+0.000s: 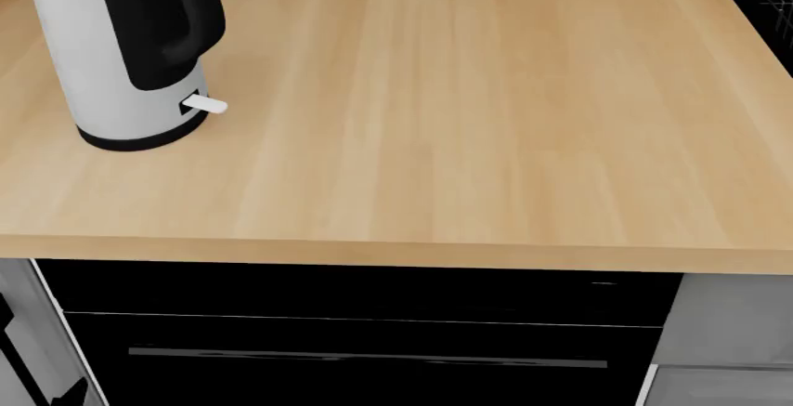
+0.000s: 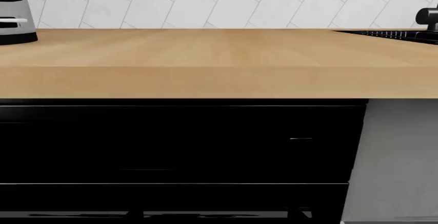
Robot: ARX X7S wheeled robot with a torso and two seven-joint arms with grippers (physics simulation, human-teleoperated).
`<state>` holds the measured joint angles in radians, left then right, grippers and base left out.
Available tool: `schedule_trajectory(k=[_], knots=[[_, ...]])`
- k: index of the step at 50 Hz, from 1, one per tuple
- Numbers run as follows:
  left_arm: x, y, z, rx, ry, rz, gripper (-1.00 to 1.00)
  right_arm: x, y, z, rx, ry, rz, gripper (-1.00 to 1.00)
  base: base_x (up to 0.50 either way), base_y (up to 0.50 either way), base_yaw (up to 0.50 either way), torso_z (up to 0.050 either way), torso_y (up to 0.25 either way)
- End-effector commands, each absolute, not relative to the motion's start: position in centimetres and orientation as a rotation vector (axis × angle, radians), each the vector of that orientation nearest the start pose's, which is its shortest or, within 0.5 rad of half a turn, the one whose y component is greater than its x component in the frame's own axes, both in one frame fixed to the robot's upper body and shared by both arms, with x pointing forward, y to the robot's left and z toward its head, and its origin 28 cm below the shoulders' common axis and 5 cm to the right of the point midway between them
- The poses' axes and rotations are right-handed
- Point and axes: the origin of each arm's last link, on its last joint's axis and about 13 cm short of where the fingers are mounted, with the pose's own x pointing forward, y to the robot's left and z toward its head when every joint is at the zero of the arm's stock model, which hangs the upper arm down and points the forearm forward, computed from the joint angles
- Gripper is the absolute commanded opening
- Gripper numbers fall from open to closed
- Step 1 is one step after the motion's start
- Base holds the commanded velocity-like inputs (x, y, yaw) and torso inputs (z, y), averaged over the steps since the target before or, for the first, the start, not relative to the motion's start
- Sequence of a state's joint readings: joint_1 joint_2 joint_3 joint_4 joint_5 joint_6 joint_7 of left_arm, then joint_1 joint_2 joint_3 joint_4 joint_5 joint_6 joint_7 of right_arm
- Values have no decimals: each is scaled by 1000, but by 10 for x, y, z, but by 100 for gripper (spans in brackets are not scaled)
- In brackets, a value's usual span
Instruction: Close the lid of the electric kettle.
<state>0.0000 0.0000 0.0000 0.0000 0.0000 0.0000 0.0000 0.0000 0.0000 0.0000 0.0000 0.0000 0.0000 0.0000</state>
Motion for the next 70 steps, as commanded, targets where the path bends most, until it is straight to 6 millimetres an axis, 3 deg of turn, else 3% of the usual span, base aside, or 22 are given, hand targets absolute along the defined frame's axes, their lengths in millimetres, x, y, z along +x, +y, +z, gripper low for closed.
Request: schedule_trajectory(k=[1, 15, 17, 31, 70], knots=[[211, 206, 13, 0, 0, -25, 100, 210, -96, 13, 0, 0, 0, 100, 0, 0, 0, 0, 0], [212, 205, 14, 13, 4, 16, 100, 210, -97, 13, 6, 0, 4, 100, 0, 0, 0, 0, 0], [213, 206, 13, 79, 23, 42, 100, 210, -97, 13, 7, 0, 4, 100, 0, 0, 0, 0, 0], [211, 209, 17, 23, -24, 30, 100, 210, -96, 13, 10, -3, 13, 100, 0, 0, 0, 0, 0], [211, 209, 16, 39, -29, 12, 100, 210, -96, 12, 10, 4, 10, 100, 0, 0, 0, 50, 40]])
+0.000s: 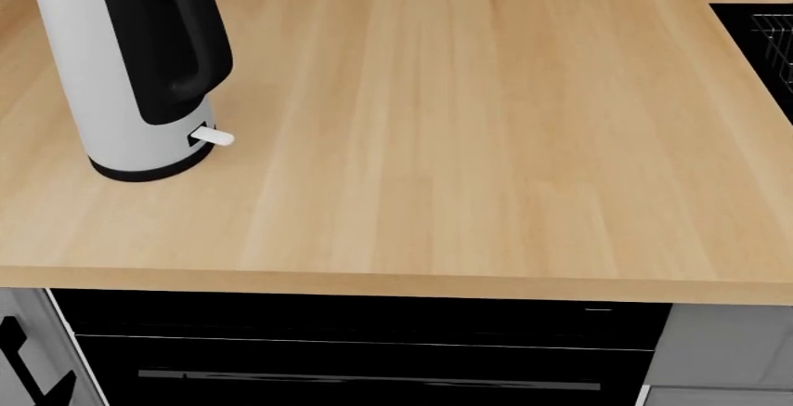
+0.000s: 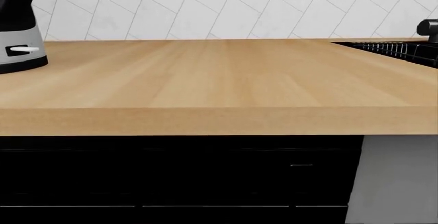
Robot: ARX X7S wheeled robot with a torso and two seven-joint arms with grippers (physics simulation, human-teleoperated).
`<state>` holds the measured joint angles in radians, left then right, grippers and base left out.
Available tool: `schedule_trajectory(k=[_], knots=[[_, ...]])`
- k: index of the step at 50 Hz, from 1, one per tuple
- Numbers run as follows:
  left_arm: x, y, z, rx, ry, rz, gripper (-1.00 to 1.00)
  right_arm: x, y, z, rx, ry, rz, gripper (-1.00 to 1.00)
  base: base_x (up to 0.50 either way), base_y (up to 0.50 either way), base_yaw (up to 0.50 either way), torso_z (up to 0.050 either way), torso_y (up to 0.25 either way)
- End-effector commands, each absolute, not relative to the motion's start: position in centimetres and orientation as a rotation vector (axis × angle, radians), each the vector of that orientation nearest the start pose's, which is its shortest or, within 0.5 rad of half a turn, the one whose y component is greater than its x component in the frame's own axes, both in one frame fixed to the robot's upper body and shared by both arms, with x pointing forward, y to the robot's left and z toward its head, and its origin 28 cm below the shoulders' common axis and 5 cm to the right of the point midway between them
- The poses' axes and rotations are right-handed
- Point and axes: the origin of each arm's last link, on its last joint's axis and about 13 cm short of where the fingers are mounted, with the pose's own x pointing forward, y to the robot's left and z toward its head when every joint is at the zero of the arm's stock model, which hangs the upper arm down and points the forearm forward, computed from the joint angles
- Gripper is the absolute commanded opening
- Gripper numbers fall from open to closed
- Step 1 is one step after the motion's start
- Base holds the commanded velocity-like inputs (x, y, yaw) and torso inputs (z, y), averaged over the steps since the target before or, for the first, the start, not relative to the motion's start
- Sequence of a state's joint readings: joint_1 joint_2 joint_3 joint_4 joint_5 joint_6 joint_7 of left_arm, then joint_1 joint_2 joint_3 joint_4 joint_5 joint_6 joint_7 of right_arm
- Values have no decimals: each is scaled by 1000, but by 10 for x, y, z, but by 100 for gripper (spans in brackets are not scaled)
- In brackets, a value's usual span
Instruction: Close the lid of the electric kettle.
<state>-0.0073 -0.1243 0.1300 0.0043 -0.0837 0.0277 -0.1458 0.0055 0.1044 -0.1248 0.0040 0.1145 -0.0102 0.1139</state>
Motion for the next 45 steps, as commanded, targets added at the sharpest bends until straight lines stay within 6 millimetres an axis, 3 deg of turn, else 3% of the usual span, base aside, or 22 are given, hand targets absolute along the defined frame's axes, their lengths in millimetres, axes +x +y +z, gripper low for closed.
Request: schedule_trajectory(k=[1, 12, 45], knots=[[211, 209, 16, 37, -29, 13, 100, 210, -96, 12, 10, 4, 10, 100, 0, 0, 0, 50, 41], [210, 209, 16, 14, -18, -3, 100, 209, -94, 13, -26, -14, 13, 100, 0, 0, 0, 34, 28], [210, 209, 15, 22, -9, 14, 100, 208, -95, 14, -18, -17, 6, 100, 9, 496, 0, 0, 0]])
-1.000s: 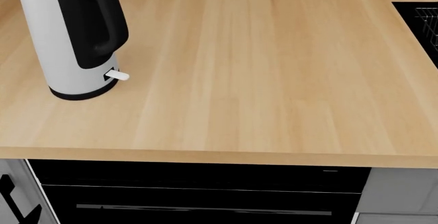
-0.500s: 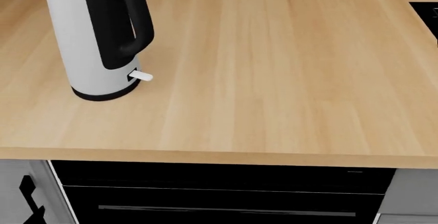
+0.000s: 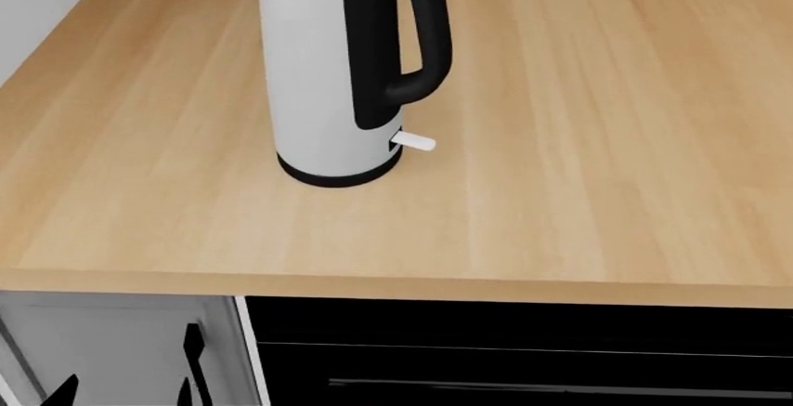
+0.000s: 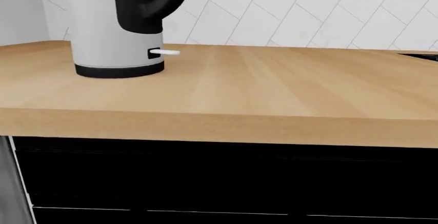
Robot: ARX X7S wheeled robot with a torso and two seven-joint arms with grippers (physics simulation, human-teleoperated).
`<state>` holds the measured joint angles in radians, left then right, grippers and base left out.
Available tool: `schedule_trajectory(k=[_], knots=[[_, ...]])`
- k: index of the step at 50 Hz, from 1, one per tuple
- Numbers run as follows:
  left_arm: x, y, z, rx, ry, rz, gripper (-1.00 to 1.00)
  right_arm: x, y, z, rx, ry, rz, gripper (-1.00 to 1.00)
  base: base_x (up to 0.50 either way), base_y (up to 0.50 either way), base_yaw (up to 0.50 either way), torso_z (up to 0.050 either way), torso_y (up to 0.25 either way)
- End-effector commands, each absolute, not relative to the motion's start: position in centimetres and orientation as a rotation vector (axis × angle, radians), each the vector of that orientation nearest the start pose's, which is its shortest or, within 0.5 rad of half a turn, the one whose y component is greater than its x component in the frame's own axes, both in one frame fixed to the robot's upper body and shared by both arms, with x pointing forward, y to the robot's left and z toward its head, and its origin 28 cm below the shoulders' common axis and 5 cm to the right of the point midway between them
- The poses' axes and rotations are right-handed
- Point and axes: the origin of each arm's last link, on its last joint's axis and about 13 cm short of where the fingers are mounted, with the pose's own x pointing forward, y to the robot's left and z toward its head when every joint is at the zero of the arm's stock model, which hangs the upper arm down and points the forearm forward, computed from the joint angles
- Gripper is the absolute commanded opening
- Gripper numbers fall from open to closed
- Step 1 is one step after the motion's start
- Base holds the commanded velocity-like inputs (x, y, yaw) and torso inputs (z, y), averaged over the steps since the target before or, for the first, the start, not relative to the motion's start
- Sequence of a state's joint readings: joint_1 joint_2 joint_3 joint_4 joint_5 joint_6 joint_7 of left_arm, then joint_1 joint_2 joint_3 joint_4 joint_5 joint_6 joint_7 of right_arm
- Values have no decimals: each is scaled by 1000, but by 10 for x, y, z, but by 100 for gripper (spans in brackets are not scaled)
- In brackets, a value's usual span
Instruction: Close the lid of the electric kettle.
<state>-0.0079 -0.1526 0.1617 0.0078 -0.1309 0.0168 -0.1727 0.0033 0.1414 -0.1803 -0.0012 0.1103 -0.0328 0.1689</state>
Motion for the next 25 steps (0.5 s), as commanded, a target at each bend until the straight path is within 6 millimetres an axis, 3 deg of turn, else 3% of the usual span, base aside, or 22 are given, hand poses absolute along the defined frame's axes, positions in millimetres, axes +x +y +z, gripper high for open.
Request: schedule_trajectory(k=[1, 10, 11, 15, 16, 17, 18, 19, 20, 21, 25], knots=[[210, 209, 15, 22, -8, 13, 100, 208, -95, 14, -10, -19, 7, 100, 0, 55, 0, 0, 0], [210, 211, 16, 53, 39, 14, 100, 208, -93, 13, -11, 38, 5, 100, 0, 0, 0, 0, 0], [211, 217, 31, 82, 56, 57, 100, 208, -95, 24, -28, 84, 8, 100, 0, 0, 0, 0, 0], [208, 222, 56, 84, 33, 66, 100, 207, -97, 42, -67, 120, 11, 100, 0, 0, 0, 0, 0], [207, 225, 65, 80, 26, 72, 100, 206, -99, 52, -56, 120, 26, 100, 0, 0, 0, 0, 0], [215, 265, 113, 104, -58, 124, 100, 227, -122, 107, -81, 0, 49, 100, 0, 0, 0, 0, 0], [204, 255, 132, 93, -57, 66, 100, 215, -100, 122, -70, -24, 135, 100, 0, 0, 0, 0, 0], [189, 248, 147, 133, -55, 29, 100, 207, -97, 146, -156, -70, 208, 100, 0, 0, 0, 0, 0], [178, 243, 157, 154, -70, 3, 100, 191, -104, 162, -227, -81, 160, 100, 0, 0, 0, 0, 0], [178, 243, 158, 154, -72, 0, 100, 185, -106, 159, -221, 22, 150, 100, 0, 0, 0, 0, 0], [174, 243, 166, 167, -86, -8, 100, 181, -107, 164, -235, 41, 158, 100, 0, 0, 0, 0, 0]])
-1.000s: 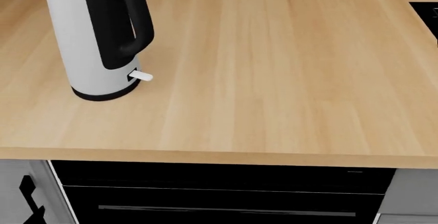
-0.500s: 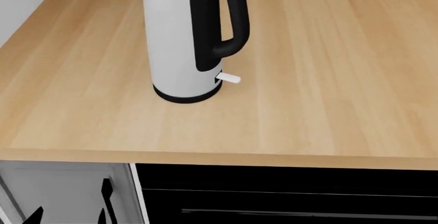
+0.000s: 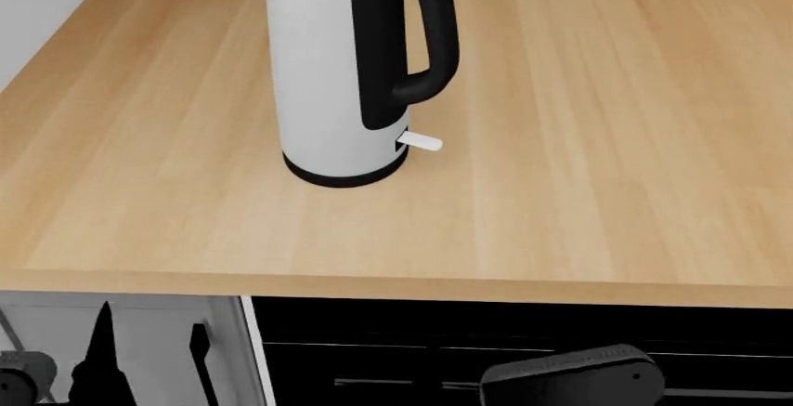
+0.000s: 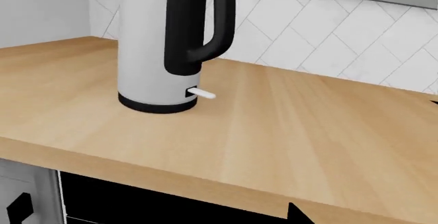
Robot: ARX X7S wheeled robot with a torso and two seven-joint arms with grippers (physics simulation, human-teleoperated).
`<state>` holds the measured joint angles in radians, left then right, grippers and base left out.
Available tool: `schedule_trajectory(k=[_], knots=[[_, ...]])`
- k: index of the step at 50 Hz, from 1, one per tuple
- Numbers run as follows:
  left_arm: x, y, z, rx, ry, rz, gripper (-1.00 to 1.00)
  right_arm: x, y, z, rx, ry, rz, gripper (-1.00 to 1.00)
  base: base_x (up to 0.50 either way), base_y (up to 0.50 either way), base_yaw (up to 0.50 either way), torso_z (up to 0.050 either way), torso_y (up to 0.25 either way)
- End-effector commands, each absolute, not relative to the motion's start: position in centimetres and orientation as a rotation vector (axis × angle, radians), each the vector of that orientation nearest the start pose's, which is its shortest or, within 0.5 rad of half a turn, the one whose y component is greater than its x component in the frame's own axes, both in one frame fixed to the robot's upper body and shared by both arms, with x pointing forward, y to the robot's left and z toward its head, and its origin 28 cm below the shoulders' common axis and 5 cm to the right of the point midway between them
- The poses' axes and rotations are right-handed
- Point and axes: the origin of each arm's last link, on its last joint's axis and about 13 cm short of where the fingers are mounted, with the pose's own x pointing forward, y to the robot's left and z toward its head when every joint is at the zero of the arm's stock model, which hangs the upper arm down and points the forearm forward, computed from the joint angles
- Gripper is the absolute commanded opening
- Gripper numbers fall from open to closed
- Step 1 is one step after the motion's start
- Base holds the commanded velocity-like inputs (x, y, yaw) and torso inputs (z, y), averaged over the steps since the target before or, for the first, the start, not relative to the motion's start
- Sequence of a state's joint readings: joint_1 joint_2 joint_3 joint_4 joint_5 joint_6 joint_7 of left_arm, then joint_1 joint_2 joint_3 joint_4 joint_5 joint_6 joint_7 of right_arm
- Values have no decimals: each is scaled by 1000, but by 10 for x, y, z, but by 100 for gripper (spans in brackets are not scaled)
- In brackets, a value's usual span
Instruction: Close the lid of the electric kettle.
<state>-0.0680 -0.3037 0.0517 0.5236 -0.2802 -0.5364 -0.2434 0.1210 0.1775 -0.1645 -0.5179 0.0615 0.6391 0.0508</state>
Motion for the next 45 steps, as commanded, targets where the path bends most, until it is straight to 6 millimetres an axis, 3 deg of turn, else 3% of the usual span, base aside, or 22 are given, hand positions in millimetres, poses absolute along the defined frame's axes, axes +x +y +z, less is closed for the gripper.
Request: schedule_trajectory(k=[1, 9, 22, 34, 45], knots=[[172, 243, 168, 173, -92, -11, 100, 180, -107, 166, -236, 41, 163, 100, 0, 0, 0, 0, 0], [168, 243, 181, 204, -107, -32, 100, 179, -108, 182, -266, 19, 191, 100, 0, 0, 0, 0, 0], [169, 245, 218, 306, -150, -53, 100, 176, -120, 232, -292, -36, 165, 100, 0, 0, 0, 0, 0], [177, 250, 230, 326, -168, -17, 100, 179, -143, 280, -254, -166, 42, 100, 0, 0, 0, 0, 0], [187, 252, 260, 336, -208, -2, 100, 189, -145, 291, -259, -138, 22, 100, 0, 0, 0, 0, 0]])
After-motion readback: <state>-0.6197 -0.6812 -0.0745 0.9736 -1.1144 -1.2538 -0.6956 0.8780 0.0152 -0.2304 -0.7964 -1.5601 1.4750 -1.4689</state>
